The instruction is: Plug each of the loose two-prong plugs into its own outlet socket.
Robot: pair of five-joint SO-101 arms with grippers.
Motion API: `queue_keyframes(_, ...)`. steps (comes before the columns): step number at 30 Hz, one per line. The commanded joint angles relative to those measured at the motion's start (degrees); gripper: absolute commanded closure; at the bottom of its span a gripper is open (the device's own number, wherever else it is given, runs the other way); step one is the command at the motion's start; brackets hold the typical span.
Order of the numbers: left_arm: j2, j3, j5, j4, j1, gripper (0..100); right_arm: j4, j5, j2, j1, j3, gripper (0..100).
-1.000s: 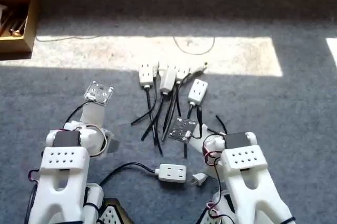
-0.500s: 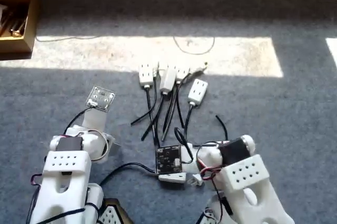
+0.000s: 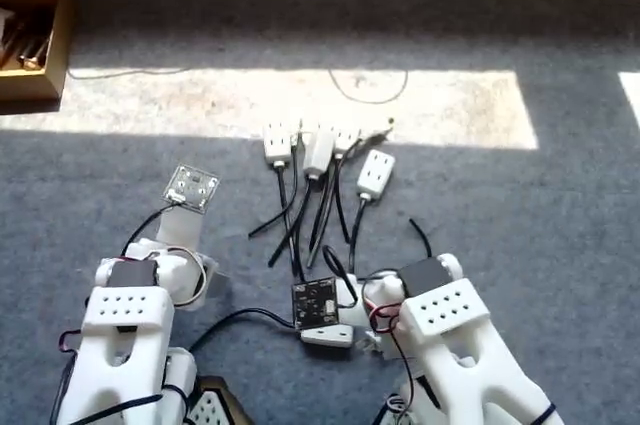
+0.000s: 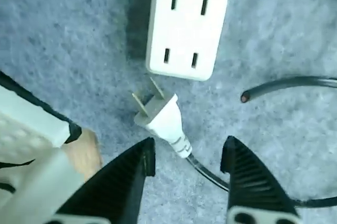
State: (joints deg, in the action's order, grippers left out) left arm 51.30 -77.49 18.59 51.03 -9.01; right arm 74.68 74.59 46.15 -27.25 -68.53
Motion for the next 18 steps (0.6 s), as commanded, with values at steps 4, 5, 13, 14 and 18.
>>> queue_keyframes(4,0.7,0.0,0.4,-0.9,-0.1,71,-4.1,1.0,-0.6,-0.3,-2.8,78.5)
queue_keyframes(5,0.7,0.0,0.4,-0.9,-0.1,71,-5.3,1.0,-0.7,-0.3,-3.5,78.6)
queue_keyframes(13,0.7,0.0,0.4,-0.9,-0.1,71,-9.5,4.1,-0.7,-0.2,-7.0,82.0)
queue_keyframes(14,0.7,0.0,0.4,-0.9,-0.1,71,-9.5,5.4,-0.7,-0.1,-7.1,84.6)
queue_keyframes(18,0.7,0.0,0.4,-0.9,-0.1,71,-8.4,7.7,-0.7,1.9,-6.6,89.3)
